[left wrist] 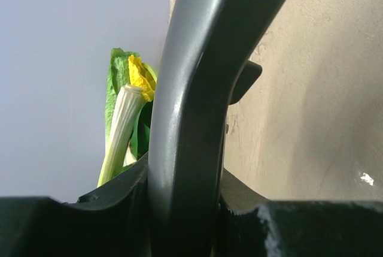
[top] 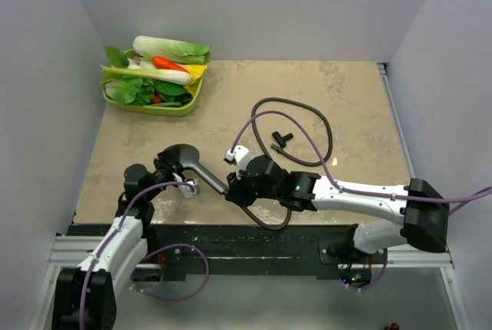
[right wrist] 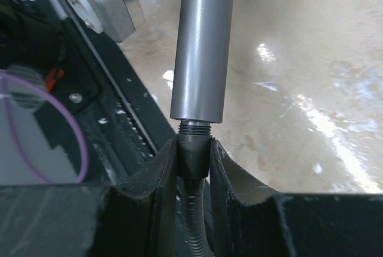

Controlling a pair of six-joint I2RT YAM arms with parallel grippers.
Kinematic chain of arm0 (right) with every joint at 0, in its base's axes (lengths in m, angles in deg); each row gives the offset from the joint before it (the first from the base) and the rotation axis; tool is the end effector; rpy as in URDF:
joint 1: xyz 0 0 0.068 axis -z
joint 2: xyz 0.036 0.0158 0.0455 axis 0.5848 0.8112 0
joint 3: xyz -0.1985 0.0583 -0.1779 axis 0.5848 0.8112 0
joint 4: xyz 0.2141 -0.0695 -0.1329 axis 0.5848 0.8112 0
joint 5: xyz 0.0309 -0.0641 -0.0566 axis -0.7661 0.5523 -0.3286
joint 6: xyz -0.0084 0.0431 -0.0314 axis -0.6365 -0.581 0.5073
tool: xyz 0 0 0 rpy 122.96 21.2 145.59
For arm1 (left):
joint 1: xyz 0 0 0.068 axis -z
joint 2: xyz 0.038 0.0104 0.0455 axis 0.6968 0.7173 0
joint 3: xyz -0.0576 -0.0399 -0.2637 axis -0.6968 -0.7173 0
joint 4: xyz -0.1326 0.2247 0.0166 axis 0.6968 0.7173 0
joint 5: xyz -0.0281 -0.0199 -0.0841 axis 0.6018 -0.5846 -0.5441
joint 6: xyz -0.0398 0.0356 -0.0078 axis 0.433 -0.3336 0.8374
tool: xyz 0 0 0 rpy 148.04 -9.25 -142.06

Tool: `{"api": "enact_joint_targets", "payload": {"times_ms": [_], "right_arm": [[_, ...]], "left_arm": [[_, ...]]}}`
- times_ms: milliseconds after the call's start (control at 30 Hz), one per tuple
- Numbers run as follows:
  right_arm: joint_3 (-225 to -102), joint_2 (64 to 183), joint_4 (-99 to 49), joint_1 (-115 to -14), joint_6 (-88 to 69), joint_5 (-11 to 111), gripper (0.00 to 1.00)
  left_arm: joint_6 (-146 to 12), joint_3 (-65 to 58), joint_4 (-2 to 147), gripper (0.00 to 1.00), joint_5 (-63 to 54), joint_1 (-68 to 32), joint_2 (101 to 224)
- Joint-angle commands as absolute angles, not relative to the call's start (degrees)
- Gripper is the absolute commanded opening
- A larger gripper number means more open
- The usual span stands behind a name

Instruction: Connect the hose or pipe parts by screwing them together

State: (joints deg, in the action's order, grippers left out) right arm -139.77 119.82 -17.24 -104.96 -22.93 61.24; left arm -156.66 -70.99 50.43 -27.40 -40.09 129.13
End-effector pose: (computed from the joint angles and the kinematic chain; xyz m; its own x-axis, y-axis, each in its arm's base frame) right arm 0.1091 0.2802 0.2587 -0.5048 -0.3425 -0.7924 -0.7863 0.5612 0.2584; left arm 0.1546 -0.0293 0.1638 0.5011 0.8058 -0.3155 0.3421 0.1505 0.9275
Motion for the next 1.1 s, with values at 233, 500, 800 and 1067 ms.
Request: {"api": "enact_joint_targets", "payload": {"times_ms": [233, 500, 800, 1067], "right_arm": [[-127.8, 121.5, -54.6, -93.9, -46.1, 21.9, 0.0], [-117.2, 132.4, -101.0, -89.2, -73.1, 14.5, 0.0], [-114.5, 140.7, -116.9, -85.8, -78.6, 13.2, 0.02], [-132.5, 119.7, -32.9, -84.6, -31.7, 32.1, 0.95]], "left_arm": [[-156.4, -68.1, 45.6, 0.0, -30.8, -40.1, 128.0], [-156.4, -68.2, 45.4, 0.0, -30.4, -40.1, 127.9], [-156.1, -67.8, 44.9, 0.0, -30.3, -40.1, 128.2], [-155.8, -67.8, 45.0, 0.0, -29.9, -40.1, 128.2]]}}
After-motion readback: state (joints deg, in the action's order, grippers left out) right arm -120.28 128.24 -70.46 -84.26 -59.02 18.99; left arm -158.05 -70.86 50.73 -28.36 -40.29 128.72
